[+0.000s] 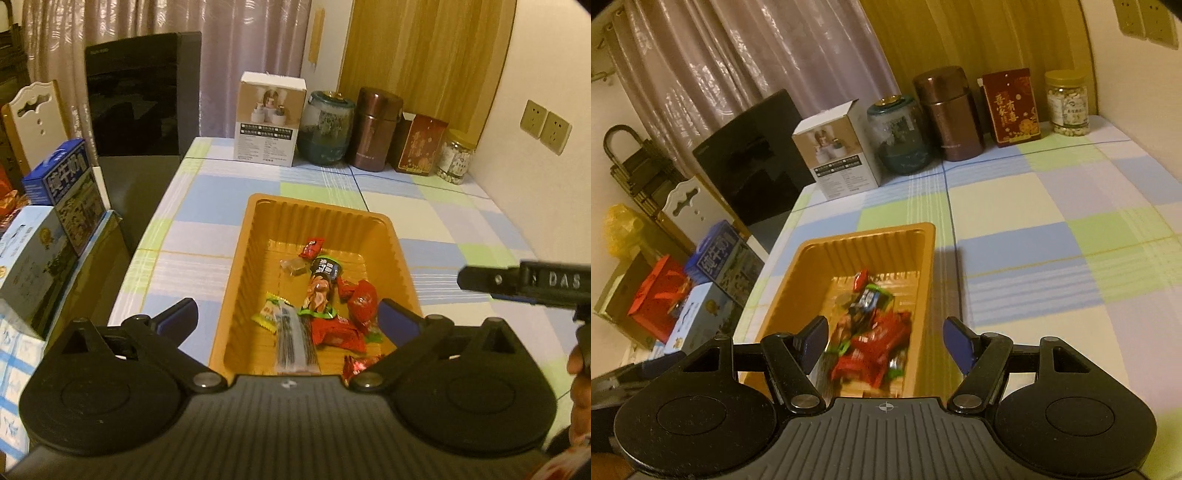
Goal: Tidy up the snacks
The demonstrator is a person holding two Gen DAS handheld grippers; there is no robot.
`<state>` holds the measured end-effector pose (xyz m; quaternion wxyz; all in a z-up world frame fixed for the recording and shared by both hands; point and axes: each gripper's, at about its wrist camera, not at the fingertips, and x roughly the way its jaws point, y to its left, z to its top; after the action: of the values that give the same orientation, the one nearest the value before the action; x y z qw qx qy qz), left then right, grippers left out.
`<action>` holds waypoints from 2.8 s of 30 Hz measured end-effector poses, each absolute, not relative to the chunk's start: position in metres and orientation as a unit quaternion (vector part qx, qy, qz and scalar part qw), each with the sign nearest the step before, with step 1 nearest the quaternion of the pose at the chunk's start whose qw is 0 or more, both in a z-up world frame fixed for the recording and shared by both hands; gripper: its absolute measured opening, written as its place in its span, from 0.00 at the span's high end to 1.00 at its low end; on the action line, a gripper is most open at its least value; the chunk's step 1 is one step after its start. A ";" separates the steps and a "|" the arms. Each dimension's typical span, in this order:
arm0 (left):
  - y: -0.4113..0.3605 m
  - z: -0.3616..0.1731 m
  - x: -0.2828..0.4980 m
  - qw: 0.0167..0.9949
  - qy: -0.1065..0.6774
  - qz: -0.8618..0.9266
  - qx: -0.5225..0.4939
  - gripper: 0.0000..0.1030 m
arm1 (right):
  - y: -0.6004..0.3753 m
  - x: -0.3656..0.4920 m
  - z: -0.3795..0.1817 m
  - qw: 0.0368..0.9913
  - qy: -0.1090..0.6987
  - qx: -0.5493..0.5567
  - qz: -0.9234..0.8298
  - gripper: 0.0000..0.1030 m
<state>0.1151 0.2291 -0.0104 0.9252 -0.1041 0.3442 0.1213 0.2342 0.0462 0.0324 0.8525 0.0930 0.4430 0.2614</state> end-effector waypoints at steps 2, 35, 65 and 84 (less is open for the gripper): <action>0.223 -0.004 0.103 0.926 0.340 0.121 -0.105 0.00 | 0.042 0.221 0.040 0.854 0.442 0.084 0.261 0.33; 0.128 0.041 -0.033 0.924 0.344 0.140 -0.091 0.00 | -0.043 0.059 0.101 0.886 0.409 0.021 0.217 0.19; 0.108 0.044 -0.059 0.925 0.340 0.154 -0.070 0.00 | -0.040 0.025 0.104 0.889 0.397 -0.010 0.227 0.19; 0.104 0.037 -0.056 0.924 0.346 0.147 -0.063 0.00 | -0.048 0.030 0.098 0.888 0.402 0.001 0.223 0.19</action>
<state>-0.0559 0.1035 0.0368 0.9243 -0.0631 0.3465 0.1474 0.0303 -0.0476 0.0983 0.8881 0.0014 0.4020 0.2228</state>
